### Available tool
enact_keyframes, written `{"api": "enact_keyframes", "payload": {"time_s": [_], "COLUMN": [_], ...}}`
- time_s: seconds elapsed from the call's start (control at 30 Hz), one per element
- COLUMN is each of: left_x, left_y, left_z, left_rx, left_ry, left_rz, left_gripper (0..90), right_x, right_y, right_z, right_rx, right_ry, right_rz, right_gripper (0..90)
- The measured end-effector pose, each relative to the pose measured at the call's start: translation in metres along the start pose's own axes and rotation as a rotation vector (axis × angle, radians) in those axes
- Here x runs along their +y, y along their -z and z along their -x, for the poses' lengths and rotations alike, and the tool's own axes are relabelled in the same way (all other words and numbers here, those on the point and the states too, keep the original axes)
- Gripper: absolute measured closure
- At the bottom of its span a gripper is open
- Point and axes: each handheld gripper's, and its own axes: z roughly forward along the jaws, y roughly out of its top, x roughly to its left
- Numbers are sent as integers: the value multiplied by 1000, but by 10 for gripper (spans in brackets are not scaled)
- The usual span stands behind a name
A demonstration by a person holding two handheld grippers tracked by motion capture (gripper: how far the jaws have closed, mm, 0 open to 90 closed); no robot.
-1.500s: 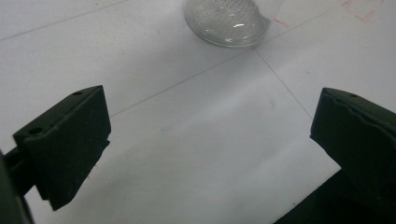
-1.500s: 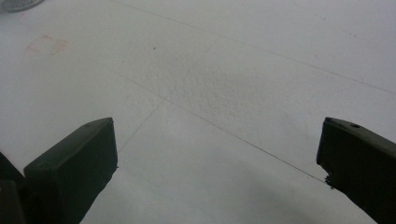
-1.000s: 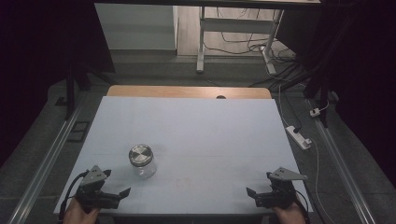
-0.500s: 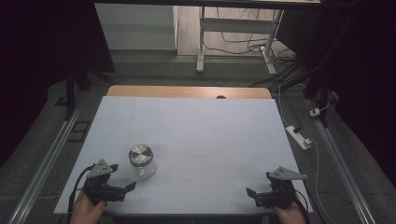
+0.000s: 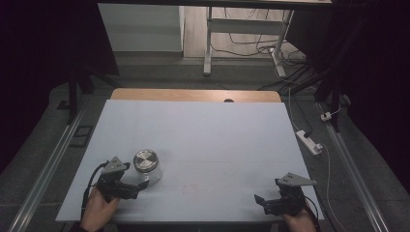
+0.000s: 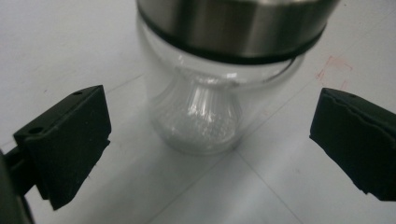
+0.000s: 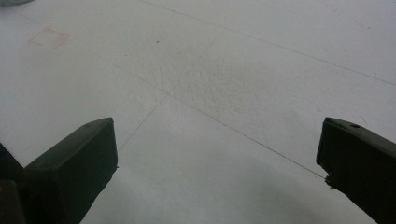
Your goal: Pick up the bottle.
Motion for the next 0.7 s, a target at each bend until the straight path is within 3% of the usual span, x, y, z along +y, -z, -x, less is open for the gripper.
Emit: {"api": "enact_keyframes", "payload": {"time_s": [0.4,0.7], "left_x": [17,23], "left_y": [-18,-25], "left_z": [-2,-6], "left_rx": [-1,-21], "left_ry": [-83,-80], "left_rz": [-4,8], "left_gripper": [1,26], "right_x": [0,0], "right_y": [0,-1], "right_z": [0,0], "right_rx": [1,3], "right_ry": [1,3], "right_rz": [-2,-6], "right_gripper": [0,0]}}
